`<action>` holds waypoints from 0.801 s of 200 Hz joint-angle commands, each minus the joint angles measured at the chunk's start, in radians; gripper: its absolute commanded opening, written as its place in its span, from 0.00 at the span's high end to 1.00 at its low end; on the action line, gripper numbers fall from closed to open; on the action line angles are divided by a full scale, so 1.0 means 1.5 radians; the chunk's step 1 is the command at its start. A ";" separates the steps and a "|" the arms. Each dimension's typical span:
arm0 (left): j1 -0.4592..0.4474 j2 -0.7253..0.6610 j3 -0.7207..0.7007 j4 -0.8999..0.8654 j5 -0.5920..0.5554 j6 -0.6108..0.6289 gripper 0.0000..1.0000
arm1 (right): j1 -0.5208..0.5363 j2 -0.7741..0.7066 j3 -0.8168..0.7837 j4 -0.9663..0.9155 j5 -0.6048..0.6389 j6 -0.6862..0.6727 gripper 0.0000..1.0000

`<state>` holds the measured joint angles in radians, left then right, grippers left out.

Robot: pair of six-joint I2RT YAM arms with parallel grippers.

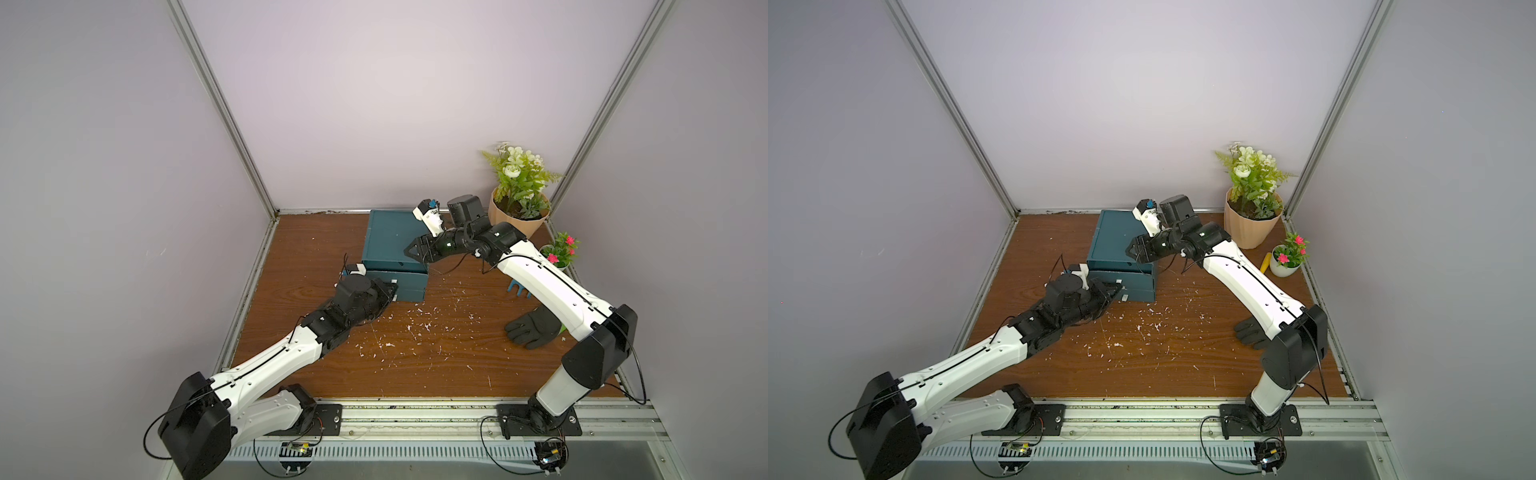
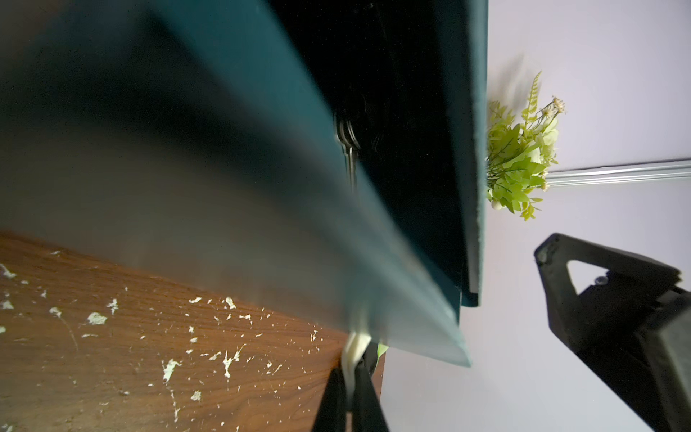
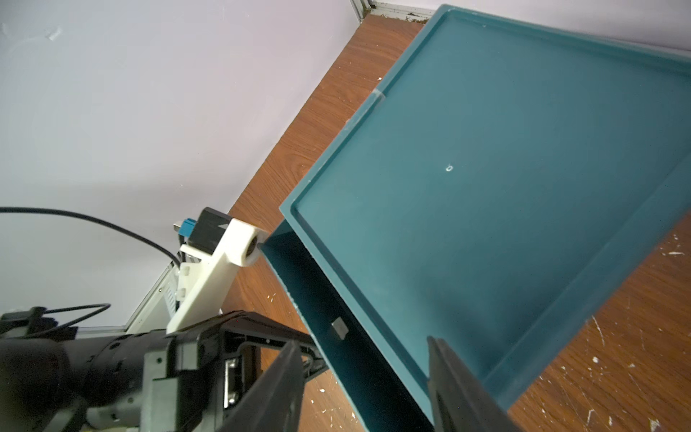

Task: Take the keys out of the drawer
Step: Open the drawer in the storage box.

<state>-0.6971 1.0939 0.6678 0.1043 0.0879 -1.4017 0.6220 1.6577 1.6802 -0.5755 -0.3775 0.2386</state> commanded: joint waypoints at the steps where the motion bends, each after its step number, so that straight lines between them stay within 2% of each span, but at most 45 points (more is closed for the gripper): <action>1: -0.022 -0.017 0.013 -0.064 0.038 0.013 1.00 | 0.001 -0.038 -0.003 0.015 0.014 -0.012 0.43; 59: -0.046 -0.097 0.014 -0.189 0.040 -0.009 1.00 | 0.001 -0.045 0.006 0.024 0.014 -0.004 0.45; 117: -0.061 -0.137 -0.018 -0.188 0.068 -0.028 1.00 | 0.002 -0.062 -0.010 -0.002 0.027 -0.007 0.47; 160: -0.065 -0.140 -0.010 -0.205 0.106 -0.013 1.00 | 0.008 -0.080 -0.017 -0.027 0.036 -0.022 0.56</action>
<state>-0.7670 0.8925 0.6479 -0.1474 0.1307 -1.4498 0.6228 1.5955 1.6619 -0.5926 -0.3435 0.2306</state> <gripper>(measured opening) 0.066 0.449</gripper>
